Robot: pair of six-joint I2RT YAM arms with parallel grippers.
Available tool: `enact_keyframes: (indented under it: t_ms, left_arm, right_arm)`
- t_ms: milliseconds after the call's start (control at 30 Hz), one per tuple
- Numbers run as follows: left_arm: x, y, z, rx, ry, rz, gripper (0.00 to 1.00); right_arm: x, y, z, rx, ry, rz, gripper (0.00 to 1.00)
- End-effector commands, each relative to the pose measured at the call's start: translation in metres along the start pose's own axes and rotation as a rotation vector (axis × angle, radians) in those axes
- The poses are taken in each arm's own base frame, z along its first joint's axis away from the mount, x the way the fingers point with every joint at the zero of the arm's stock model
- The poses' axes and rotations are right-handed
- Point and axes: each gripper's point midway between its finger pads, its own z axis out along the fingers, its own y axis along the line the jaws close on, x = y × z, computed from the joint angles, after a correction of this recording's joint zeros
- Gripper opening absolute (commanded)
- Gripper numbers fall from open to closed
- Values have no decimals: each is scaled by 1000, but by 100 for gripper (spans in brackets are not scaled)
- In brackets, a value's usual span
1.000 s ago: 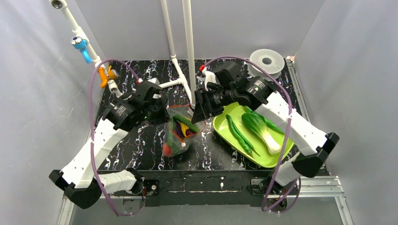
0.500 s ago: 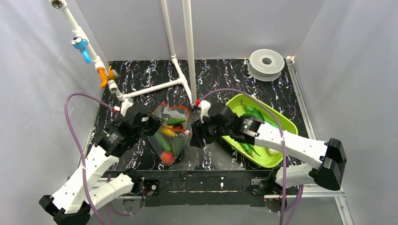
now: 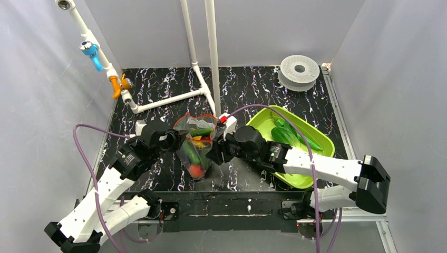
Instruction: Place the food in the zip-top bag and seal the zipper
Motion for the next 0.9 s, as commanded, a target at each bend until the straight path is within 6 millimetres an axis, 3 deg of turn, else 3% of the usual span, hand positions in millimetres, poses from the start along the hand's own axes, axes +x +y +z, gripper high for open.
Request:
enact_keyframes:
  t_ms: [0, 167, 300, 433, 667, 733, 867]
  left_arm:
    - [-10, -13, -7, 53, -33, -108, 0]
    - [-11, -6, -8, 32, -37, -62, 0]
    - [-17, 15, -8, 0, -61, -59, 0]
    - [-20, 20, -9, 29, -65, -76, 0]
    - [-33, 22, -27, 28, -104, 23, 1]
    - [-40, 24, -35, 27, -130, 83, 12]
    - [-61, 18, -61, 71, -202, 304, 40]
  right_arm:
    - [-42, -11, 13, 81, -185, -73, 55]
    - [-52, -5, 15, 56, -204, -130, 47]
    - [-49, -6, 20, 52, -191, -167, 47]
    - [-46, 1, 28, 5, -166, -199, 40]
    - [-50, 1, 25, 3, -177, -265, 8]
    - [-54, 4, 24, -13, -179, -322, 1]
    - [-59, 10, 21, -59, -146, -465, 1]
